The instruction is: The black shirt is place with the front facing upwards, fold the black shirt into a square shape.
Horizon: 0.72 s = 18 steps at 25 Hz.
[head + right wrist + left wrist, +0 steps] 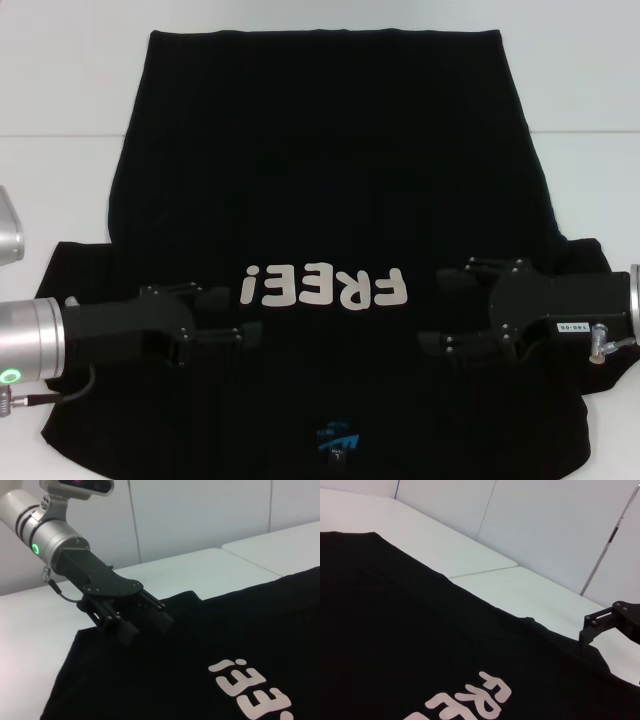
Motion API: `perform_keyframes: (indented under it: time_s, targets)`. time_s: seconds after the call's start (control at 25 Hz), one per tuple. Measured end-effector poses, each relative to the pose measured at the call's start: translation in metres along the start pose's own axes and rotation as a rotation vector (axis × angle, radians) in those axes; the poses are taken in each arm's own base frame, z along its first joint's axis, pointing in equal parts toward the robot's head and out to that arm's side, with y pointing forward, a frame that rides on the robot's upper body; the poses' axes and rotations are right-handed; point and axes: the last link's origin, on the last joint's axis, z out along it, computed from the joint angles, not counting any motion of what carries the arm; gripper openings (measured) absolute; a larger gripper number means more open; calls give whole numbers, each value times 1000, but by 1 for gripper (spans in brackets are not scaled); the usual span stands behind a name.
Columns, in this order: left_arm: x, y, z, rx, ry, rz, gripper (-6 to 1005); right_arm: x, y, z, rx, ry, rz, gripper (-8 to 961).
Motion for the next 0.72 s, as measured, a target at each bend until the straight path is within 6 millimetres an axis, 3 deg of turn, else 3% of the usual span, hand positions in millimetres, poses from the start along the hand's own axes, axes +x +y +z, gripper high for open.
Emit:
perform_keyframes:
  time_s: [0.72]
  targets:
    - [3, -4, -4, 23, 39, -46, 794, 2, -3, -3, 31, -11, 54, 941]
